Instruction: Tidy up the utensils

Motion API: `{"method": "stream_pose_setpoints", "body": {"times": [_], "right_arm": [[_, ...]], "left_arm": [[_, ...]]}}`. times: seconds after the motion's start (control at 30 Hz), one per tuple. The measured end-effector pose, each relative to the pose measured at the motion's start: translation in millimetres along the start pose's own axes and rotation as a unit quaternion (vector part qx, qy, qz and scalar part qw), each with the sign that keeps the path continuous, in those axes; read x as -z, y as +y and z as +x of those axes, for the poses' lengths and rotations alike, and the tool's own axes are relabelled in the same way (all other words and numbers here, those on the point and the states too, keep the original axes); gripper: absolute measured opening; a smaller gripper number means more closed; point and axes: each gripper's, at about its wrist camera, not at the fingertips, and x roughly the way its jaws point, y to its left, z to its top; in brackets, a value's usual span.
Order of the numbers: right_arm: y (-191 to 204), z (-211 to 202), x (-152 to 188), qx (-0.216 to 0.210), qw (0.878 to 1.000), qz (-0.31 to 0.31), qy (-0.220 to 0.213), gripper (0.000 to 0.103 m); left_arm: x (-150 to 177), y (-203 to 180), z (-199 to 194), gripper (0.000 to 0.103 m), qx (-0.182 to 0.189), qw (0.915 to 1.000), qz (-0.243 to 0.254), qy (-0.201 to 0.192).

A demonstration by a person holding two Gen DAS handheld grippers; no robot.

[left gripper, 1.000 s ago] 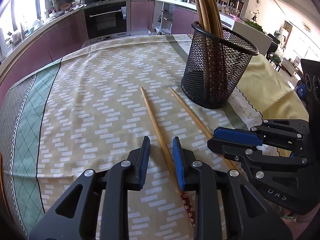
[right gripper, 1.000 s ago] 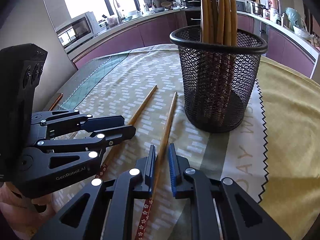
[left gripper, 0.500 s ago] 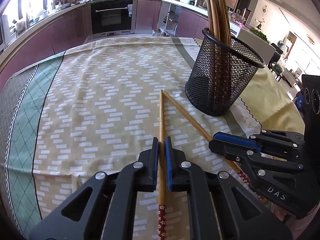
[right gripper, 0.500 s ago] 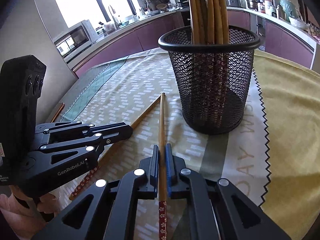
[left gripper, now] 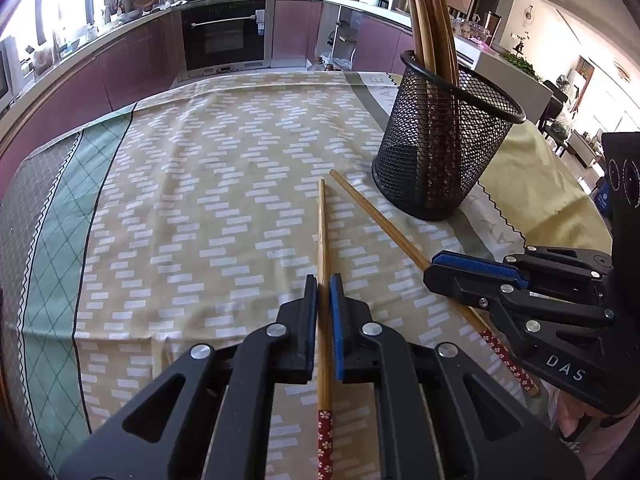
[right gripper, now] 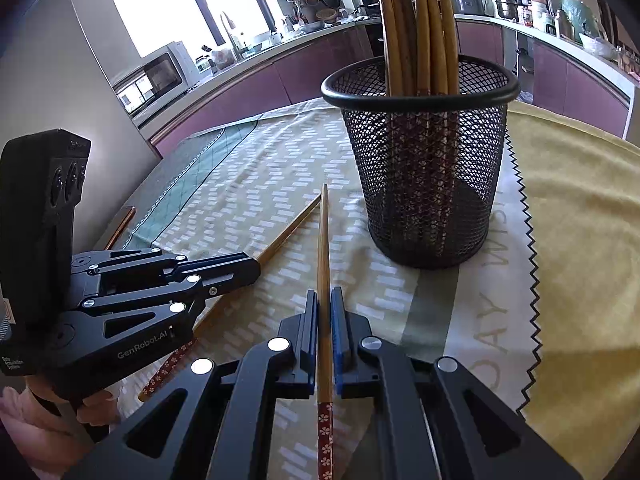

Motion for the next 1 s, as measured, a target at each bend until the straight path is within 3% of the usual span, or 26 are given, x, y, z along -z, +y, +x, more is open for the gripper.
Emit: {"method": "stream_pose_setpoints", "body": {"times": [0.27,0.4,1.0], "right_arm": [[4.4,5.2,-2.3,0.017,1.000,-0.015,0.007,0.006],[9.2,8.0,-4.3,0.024,0.999,-0.021,0.006,0.006],[3.5,-25.8,-7.8,-0.021,0.999,-0.006,-0.037,0.006]], "left_arm": [[-2.9,-5.7,4.9,0.013,-0.016,0.9997,0.017,0.000],[-4.2,-7.6,6.0,0.008,-0.015,0.9998,0.016,-0.001],[-8.0,-1.0,-23.6,0.007,0.014,0.9995,0.000,-0.027]]}}
